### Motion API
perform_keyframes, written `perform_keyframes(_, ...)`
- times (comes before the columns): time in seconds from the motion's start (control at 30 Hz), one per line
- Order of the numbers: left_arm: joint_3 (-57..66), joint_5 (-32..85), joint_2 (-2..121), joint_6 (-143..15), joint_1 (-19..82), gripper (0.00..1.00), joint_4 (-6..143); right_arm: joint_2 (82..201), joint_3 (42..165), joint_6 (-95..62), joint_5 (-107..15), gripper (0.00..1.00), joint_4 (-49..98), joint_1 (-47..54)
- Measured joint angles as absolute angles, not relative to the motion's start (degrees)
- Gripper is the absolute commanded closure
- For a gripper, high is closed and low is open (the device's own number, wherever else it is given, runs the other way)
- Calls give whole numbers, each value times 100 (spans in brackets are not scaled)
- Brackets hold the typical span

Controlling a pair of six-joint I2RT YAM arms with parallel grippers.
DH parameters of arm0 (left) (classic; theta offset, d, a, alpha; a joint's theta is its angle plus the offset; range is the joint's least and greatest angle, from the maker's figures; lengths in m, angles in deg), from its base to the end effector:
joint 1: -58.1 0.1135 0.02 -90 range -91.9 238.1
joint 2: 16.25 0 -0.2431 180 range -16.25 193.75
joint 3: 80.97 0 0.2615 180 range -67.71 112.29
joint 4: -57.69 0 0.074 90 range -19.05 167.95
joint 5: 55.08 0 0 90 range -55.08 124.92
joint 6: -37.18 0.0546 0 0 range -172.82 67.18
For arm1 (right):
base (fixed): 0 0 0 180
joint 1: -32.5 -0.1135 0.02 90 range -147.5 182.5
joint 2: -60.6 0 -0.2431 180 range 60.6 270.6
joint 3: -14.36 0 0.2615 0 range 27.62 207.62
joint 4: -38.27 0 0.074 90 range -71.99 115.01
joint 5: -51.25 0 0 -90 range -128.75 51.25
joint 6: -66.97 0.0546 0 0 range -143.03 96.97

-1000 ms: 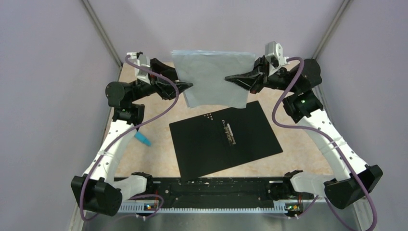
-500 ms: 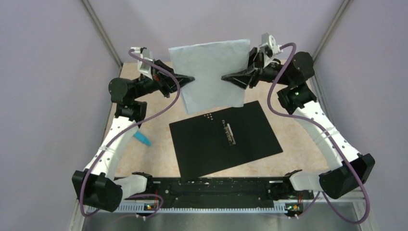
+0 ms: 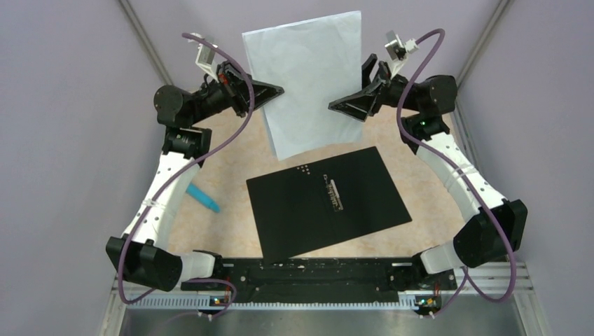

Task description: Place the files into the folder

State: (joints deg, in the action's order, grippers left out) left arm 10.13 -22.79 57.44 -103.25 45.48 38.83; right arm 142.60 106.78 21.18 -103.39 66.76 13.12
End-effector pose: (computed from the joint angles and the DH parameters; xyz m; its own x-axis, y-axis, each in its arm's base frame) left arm 0.2675 -0.1072 0.4861 -0.2349 -0.3694 -0.8991 0.9430 0.1376 -0.3029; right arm 0.2847 0.1524 0.4627 -0.1369 0.2684 -0.9535 -0.9905 -0.0230 0.1358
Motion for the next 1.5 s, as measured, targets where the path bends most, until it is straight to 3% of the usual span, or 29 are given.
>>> perform_keyframes(0.1,1149,-2238,5744,-10258,4552,100,4311,14308,10593,2651,-10372,56,7140,1318)
perform_keyframes(0.33,1356,-1980,5744,-10002,4559,100,5216,14310,10560,3161,-10221,99,7207,1318)
perform_keyframes(0.37,1354,-1914,5744,-9982,4559,100,5328,14310,10560,3123,-10195,100,7111,1318)
perform_keyframes(0.43,1321,-1785,5744,-9974,4556,100,5481,14297,10575,2876,-10033,100,6432,1316)
perform_keyframes(0.63,661,-1031,5739,-10100,4336,100,5594,14273,11264,1086,-8536,100,2574,1297)
perform_keyframes(0.9,-401,896,6423,-10636,2856,100,5664,14266,10875,-371,-5537,100,-353,1032)
perform_keyframes(1.13,-589,1749,8233,-11226,1914,100,5747,14236,9209,-850,-3539,100,-1085,899)
perform_keyframes(1.4,-399,2280,9241,-11578,1232,100,6049,14236,8671,-1150,-2641,100,-1251,849)
perform_keyframes(1.5,-189,2389,9302,-11573,1182,79,6110,14236,8564,-1261,-2427,100,-1162,855)
